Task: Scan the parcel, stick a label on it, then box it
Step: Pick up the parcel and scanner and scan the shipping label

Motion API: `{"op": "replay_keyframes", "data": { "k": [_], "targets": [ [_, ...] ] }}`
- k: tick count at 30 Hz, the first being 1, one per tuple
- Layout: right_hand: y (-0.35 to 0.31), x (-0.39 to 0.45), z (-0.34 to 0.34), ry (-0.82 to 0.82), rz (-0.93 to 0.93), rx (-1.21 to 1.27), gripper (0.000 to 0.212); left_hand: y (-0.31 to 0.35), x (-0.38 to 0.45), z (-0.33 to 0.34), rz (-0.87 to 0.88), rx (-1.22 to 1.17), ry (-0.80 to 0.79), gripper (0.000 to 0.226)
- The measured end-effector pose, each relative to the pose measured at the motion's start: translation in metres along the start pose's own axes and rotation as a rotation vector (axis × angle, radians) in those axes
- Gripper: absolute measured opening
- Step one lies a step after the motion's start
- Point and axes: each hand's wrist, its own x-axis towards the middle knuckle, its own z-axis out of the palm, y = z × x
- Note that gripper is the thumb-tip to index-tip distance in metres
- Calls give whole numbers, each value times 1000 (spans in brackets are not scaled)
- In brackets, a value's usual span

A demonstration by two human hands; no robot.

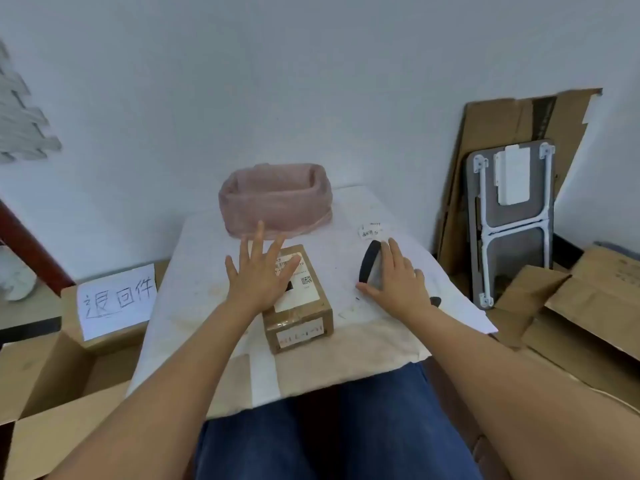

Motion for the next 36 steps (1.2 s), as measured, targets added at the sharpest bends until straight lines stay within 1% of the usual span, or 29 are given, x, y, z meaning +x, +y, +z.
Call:
{"op": "replay_keyframes", "data": {
  "k": [3, 5, 6, 9, 10, 13, 16, 17, 19, 21, 23, 26, 29, 31, 32, 33, 35, 36],
  "targets": [
    [10, -7, 2, -45, 33, -8, 107, 1, -7, 3, -14, 30, -12, 69],
    [16, -11, 6, -63, 35, -33, 98, -2, -9, 8, -17, 21, -9, 69],
    [17, -12, 7, -54, 37, -78, 89, -2, -10, 9, -15, 22, -6, 69],
    [20, -14, 5, -8, 52, -149, 51, -5, -12, 8, -30, -5, 4, 69],
    [19, -14, 5, -9, 52, -136, 45, -6, -14, 8, -34, -15, 3, 69],
    [6, -14, 0, -12, 100, 16, 43, -8, -18, 10, -62, -62, 1, 67],
    [-20, -10, -10, -34, 217, 312, 41, -10, -19, 12, -137, -166, -33, 69],
    [-29, -7, -13, -55, 249, 432, 38, -11, -19, 12, -164, -238, -51, 73],
    [-49, -2, -20, -83, 301, 712, 30, -12, -24, 13, -222, -456, -88, 82],
    [-64, -1, -25, -106, 346, 971, 24, -11, -34, 15, -279, -659, -118, 83],
    [-77, -5, -28, -153, 368, 1132, 21, -12, -40, 19, -322, -750, -140, 83],
    [-91, -13, -27, -178, 385, 1180, 20, -9, -45, 25, -338, -752, -114, 88],
    [-101, -19, -25, -174, 373, 1146, 24, -8, -43, 27, -422, -777, -88, 95],
    [-104, -23, -24, -163, 356, 1103, 27, -10, -43, 26, -450, -808, -121, 95],
    [-105, -25, -24, -156, 351, 1083, 29, -13, -42, 29, -455, -877, -137, 91],
    [-106, -27, -24, -150, 346, 1067, 30, -15, -42, 31, -452, -965, -146, 79],
    [-108, -30, -26, -142, 334, 1062, 33, -15, -43, 30, -437, -1101, -166, 43],
    [-108, -31, -27, -140, 328, 1074, 37, -16, -43, 28, -431, -1121, -182, 37]
  ]
}}
